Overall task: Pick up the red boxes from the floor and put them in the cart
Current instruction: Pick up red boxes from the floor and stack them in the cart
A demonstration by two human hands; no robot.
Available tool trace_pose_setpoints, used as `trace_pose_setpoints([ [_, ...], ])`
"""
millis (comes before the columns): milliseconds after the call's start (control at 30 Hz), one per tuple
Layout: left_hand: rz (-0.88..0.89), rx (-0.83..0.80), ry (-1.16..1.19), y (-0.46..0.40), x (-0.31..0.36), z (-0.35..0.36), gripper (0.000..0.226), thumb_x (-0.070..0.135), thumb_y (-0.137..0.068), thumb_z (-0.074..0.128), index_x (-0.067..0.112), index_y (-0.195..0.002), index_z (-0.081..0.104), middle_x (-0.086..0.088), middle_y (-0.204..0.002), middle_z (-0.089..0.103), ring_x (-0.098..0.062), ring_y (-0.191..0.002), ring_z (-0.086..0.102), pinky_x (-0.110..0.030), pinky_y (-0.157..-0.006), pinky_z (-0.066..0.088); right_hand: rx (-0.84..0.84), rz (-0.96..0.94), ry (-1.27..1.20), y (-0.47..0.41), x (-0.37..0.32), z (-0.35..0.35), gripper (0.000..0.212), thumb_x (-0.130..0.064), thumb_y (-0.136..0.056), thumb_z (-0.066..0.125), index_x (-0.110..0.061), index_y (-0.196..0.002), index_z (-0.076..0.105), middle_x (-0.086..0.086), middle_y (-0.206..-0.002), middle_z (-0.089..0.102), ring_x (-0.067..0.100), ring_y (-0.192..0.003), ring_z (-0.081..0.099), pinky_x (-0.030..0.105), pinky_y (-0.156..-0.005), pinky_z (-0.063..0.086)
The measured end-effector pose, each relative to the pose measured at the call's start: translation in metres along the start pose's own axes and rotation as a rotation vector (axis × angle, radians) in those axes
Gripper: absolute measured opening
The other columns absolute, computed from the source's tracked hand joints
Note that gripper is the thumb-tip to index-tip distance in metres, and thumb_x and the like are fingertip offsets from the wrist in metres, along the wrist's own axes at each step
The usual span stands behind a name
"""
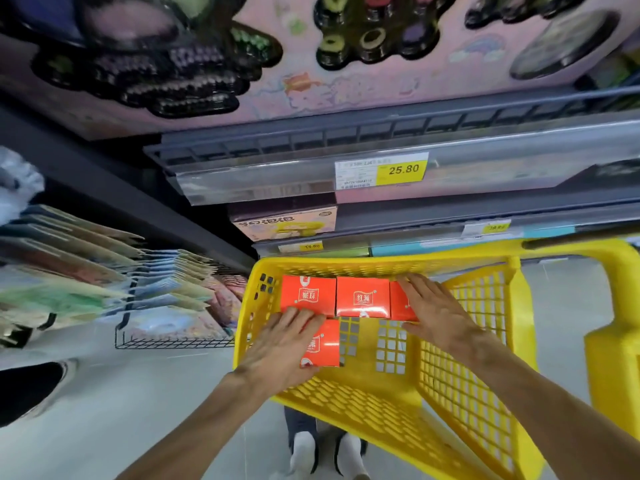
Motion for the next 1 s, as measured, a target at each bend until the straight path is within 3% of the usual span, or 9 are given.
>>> trace_pose_setpoints([
  [133, -0.021, -0.041, -0.027, -0.004, -0.004, 0.012, 0.091, 0.065, -0.075, 0.069, 0.019, -0.146, 0.033, -0.002, -0.136, 0.045, -0.024, -0.125, 0.043, -0.043, -0.105, 0.041, 0.017, 0.001, -0.018, 0.013, -0.008, 0.001, 0.084, -0.047, -0.092, 0.058, -0.021, -0.155, 0.008, 0.002, -0.163, 0.005, 0.023, -0.149, 0.009, 0.038, -0.119, 0.014],
  [233, -0.028, -0.041, -0.094, -0.007, -0.006, 0.024, 0.095, 0.059, -0.066, 0.081, 0.015, -0.140, 0.043, -0.008, -0.126, 0.049, -0.027, -0.116, 0.048, -0.043, -0.097, 0.047, 0.016, -0.006, -0.044, 0.018, -0.012, 0.006, 0.079, -0.048, -0.094, 0.054, -0.023, -0.155, 0.009, 0.001, -0.163, 0.002, 0.021, -0.150, 0.005, 0.036, -0.119, 0.011],
  [433, -0.126, -0.004, -0.094, -0.008, 0.007, 0.031, 0.099, 0.059, -0.050, 0.089, 0.013, -0.130, 0.054, -0.012, -0.117, 0.053, -0.031, -0.108, 0.052, -0.047, -0.087, 0.051, 0.053, -0.011, -0.103, 0.037, -0.015, 0.006, 0.075, -0.051, -0.094, 0.053, -0.025, -0.154, 0.016, 0.000, -0.161, 0.016, 0.020, -0.149, 0.012, 0.034, -0.119, 0.015],
  [567, -0.119, -0.009, -0.093, -0.004, 0.012, 0.017, 0.096, 0.058, -0.051, 0.090, 0.014, -0.131, 0.058, -0.012, -0.117, 0.054, -0.031, -0.107, 0.053, -0.046, -0.086, 0.052, 0.063, -0.001, -0.119, 0.067, -0.016, -0.020, 0.074, -0.056, -0.093, 0.047, -0.023, -0.153, 0.021, 0.001, -0.159, 0.024, 0.021, -0.147, 0.020, 0.034, -0.119, 0.016],
  [633, -0.078, 0.034, -0.072, -0.002, 0.019, -0.010, 0.091, 0.059, -0.059, 0.085, 0.017, -0.135, 0.055, -0.009, -0.122, 0.054, -0.028, -0.110, 0.053, -0.045, -0.089, 0.051, 0.101, 0.006, -0.103, 0.088, -0.014, -0.044, 0.077, -0.062, -0.089, 0.043, -0.021, -0.152, 0.025, 0.003, -0.156, 0.032, 0.022, -0.144, 0.026, 0.035, -0.119, 0.019],
  [700, 0.013, 0.096, -0.056, -0.002, 0.032, -0.050, 0.087, 0.059, -0.069, 0.079, 0.021, -0.142, 0.047, -0.006, -0.134, 0.050, -0.028, -0.121, 0.050, -0.045, -0.098, 0.046, 0.161, 0.016, -0.089, 0.115, -0.013, -0.072, 0.077, -0.059, -0.087, 0.052, -0.020, -0.150, 0.030, 0.004, -0.150, 0.040, 0.023, -0.141, 0.032, 0.037, -0.117, 0.025],
  [833, 0.219, 0.235, 0.022, -0.002, 0.083, -0.159, 0.080, 0.060, -0.085, 0.062, 0.023, -0.150, 0.034, -0.001, -0.152, 0.036, -0.024, -0.141, 0.031, -0.043, -0.114, 0.030, 0.268, 0.078, -0.115, 0.193, -0.010, -0.140, 0.077, -0.060, -0.085, 0.051, -0.017, -0.147, 0.037, 0.006, -0.145, 0.047, 0.028, -0.137, 0.040, 0.041, -0.113, 0.033],
  [933, 0.366, 0.279, 0.075, 0.006, 0.140, -0.231, 0.081, 0.061, -0.086, 0.059, 0.024, -0.152, 0.031, 0.000, -0.157, 0.031, -0.023, -0.145, 0.026, -0.040, -0.118, 0.021, 0.362, 0.150, -0.171, 0.272, -0.010, -0.194, 0.077, -0.064, -0.083, 0.044, -0.014, -0.141, 0.045, 0.008, -0.137, 0.054, 0.030, -0.128, 0.049, 0.038, -0.106, 0.038],
  [1000, 0.459, 0.306, 0.070, 0.012, 0.182, -0.267, 0.082, 0.064, -0.084, 0.056, 0.024, -0.152, 0.032, -0.001, -0.157, 0.033, -0.023, -0.145, 0.029, -0.041, -0.117, 0.024, 0.436, 0.232, -0.198, 0.328, -0.008, -0.223, 0.075, -0.063, -0.084, 0.048, -0.017, -0.143, 0.043, 0.007, -0.139, 0.051, 0.029, -0.129, 0.046, 0.037, -0.105, 0.036],
])
Point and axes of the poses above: each hand's wrist, its own y-axis away from the middle knuckle, its own z-axis out of the palm, x = y × z, the point moved 1 cm from there along -y, towards the middle knuckle
